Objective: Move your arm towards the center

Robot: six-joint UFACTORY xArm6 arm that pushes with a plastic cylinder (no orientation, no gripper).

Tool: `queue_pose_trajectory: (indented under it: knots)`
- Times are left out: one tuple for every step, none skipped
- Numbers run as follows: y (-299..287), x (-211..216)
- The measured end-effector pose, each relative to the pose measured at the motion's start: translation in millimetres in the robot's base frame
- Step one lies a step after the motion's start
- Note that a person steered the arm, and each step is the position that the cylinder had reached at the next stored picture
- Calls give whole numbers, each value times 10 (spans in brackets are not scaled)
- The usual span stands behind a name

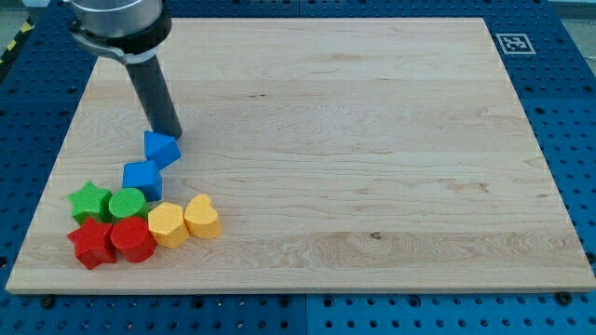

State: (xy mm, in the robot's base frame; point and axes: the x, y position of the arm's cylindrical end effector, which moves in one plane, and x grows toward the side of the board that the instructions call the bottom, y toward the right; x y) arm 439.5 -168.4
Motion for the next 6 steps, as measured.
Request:
queue_pose_trajectory:
  knots:
    - [0,181]
    - [0,253]
    - [0,253]
    - [178,-247]
    - [818,-826]
    - [1671,-876]
